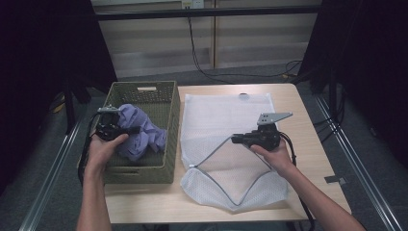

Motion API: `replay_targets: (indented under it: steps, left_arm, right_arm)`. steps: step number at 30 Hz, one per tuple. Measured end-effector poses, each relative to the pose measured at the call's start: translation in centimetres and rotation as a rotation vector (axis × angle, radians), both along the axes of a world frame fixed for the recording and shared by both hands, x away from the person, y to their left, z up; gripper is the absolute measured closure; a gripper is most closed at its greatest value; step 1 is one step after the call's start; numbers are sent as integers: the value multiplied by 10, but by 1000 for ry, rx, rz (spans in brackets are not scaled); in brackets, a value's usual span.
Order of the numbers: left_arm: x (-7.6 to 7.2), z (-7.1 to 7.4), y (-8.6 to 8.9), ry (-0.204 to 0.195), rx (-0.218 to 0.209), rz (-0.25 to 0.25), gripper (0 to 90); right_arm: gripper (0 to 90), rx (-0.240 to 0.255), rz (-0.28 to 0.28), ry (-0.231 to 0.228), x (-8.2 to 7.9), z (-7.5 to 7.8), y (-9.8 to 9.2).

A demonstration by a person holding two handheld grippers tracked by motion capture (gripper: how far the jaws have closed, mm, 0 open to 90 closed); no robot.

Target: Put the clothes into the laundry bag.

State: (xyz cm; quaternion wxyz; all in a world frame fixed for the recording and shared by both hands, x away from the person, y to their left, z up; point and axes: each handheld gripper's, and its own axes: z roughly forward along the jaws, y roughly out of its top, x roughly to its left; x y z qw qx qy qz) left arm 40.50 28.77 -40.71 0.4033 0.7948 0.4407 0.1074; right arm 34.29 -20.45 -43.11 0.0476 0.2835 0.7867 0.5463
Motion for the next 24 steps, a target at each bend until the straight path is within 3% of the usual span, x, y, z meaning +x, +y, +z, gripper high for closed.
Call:
replay_targets:
  steps: [1,4,9,12,24]
  left_arm:
    - [-3,1,2,-30,-31,-3,809]
    - [-5,2,2,-56,-55,-2,810]
    - [-9,11,5,-93,-60,-4,809]
    - [-13,16,8,-121,-100,18,809]
    - [-23,41,7,-207,-121,3,809]
  right_arm:
    - [884,2,-1,1,0,0,0]
    - [884,3,-3,2,0,0,0]
    - [884,3,-7,4,0,-1,0]
    - [884,3,-2,-1,0,0,1]
    - [884,12,-5,-5,-1,1,0]
